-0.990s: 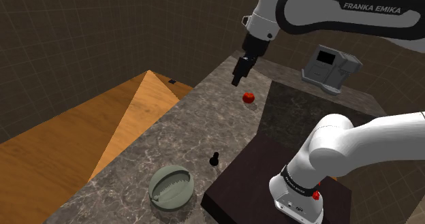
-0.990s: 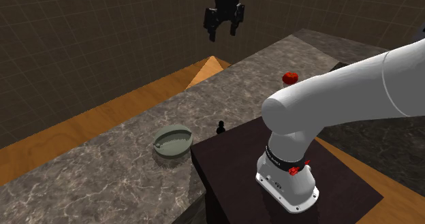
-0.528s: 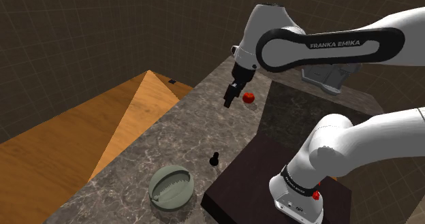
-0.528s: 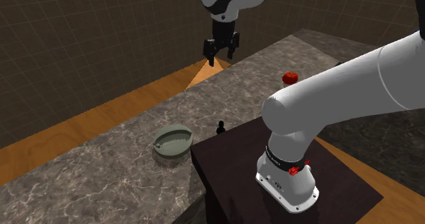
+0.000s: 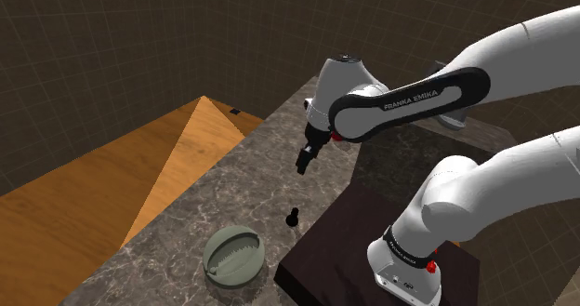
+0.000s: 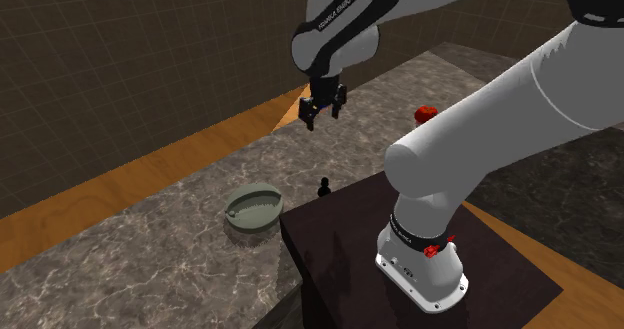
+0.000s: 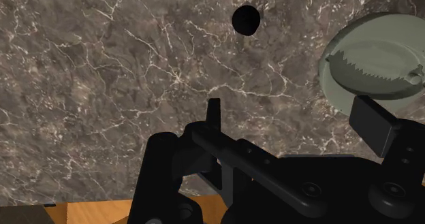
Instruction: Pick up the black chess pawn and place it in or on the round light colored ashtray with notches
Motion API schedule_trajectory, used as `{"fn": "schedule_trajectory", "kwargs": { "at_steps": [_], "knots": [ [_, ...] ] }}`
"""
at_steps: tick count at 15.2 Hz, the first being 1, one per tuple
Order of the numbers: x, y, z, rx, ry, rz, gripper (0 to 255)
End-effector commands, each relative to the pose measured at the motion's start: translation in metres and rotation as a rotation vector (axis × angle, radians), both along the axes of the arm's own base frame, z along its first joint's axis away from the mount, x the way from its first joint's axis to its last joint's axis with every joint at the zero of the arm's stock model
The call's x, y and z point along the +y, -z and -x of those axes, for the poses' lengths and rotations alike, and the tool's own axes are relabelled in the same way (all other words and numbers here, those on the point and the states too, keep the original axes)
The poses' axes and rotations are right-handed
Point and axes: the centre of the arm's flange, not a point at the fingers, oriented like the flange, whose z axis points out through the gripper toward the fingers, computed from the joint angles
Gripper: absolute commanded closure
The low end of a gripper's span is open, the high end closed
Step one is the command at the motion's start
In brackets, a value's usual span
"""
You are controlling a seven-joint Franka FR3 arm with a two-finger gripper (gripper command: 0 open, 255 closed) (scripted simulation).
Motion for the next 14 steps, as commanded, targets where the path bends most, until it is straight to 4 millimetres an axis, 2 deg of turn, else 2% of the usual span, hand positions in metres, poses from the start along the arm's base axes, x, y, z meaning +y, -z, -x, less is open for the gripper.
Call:
{"fn": "schedule_trajectory", "kwargs": {
  "at_steps": [1, 14],
  "knots": [
    [0.000, 0.026, 0.000, 0.005, -0.002, 0.006, 0],
    [0.000, 0.197, 0.001, 0.057, -0.009, 0.048, 0]
  ]
}}
